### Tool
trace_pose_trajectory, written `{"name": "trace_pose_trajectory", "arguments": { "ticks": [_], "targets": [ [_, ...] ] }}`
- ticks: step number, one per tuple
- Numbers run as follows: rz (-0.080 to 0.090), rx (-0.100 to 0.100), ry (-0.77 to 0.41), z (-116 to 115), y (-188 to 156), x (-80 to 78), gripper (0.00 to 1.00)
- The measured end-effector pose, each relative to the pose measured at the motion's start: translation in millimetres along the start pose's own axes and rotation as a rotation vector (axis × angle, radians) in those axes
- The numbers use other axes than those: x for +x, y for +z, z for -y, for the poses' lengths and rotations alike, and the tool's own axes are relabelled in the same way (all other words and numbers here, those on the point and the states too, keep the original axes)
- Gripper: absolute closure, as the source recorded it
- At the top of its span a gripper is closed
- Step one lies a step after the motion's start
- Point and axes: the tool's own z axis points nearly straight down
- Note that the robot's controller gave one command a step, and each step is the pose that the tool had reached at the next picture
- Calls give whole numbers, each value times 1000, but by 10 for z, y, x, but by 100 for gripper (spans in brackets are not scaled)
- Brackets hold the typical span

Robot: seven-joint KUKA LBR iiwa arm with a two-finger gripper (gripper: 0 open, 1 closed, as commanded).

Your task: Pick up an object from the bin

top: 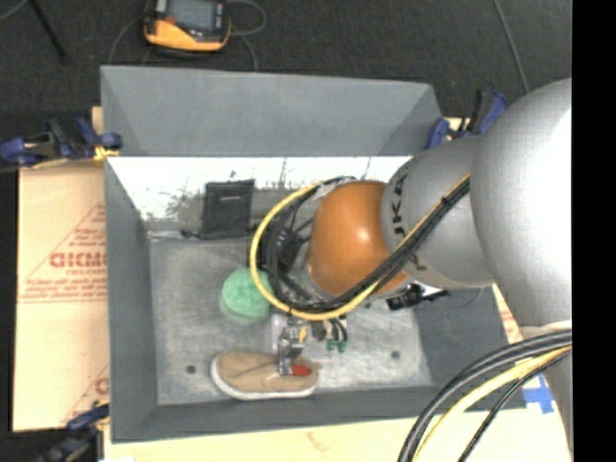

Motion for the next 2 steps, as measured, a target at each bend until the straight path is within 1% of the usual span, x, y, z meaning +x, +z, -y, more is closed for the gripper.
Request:
{"name": "trace_pose_trajectory", "arguments": {
  "ticks": [2],
  "targets": [
    [0,0,4,0,1,1,100]
  ]
}}
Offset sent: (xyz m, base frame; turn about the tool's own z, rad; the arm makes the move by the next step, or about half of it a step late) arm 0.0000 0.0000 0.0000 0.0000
